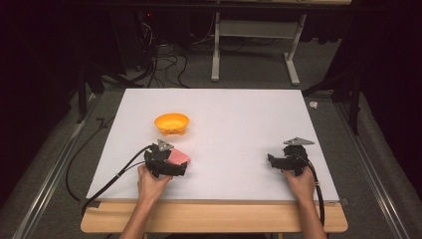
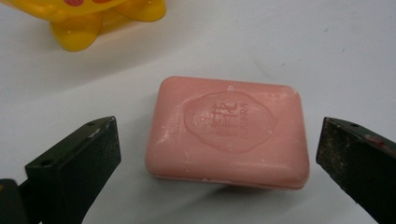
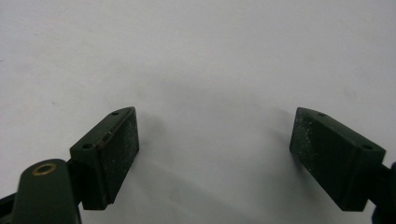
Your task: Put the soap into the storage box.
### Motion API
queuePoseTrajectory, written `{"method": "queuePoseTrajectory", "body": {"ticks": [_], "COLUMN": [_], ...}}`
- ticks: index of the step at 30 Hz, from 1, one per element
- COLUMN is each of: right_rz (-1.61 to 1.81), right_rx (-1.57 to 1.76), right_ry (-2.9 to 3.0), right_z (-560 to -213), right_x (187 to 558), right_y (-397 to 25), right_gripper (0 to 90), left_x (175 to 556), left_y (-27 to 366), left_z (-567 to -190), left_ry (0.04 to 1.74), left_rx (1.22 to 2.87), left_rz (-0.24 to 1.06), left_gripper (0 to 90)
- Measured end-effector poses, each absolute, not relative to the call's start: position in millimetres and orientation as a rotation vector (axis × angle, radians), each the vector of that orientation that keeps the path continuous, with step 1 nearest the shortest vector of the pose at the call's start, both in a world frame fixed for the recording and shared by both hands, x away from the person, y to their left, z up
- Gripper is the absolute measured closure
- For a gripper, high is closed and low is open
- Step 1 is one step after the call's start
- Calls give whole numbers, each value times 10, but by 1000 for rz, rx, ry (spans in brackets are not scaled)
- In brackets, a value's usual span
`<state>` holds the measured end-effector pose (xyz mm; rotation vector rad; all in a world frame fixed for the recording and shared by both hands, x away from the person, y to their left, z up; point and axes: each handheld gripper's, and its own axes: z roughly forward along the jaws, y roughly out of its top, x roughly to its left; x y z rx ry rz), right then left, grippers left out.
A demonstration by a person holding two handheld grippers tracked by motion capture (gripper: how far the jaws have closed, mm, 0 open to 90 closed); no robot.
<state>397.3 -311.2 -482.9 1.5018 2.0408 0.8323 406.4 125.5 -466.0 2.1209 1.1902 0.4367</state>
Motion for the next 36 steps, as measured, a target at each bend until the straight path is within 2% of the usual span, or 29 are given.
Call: {"method": "queuePoseTrajectory", "body": {"ticks": [15,21,36], "right_rz": [832,831,831], "right_rx": [1496,1496,1496], "right_ry": [2041,2041,2041], "right_z": [-4830,-4830,-4830], "right_x": [3974,3974,3974], "right_y": [-3114,-3114,-3114], "right_gripper": [162,162,162], "left_x": [4130,4111,4096], "left_y": [1180,1175,1175], "left_z": [-4804,-4797,-4792], "left_ry": [1208,1206,1206], "left_rx": [2165,2153,2154], "left_rz": [414,429,434], "left_gripper": [55,124,135]}}
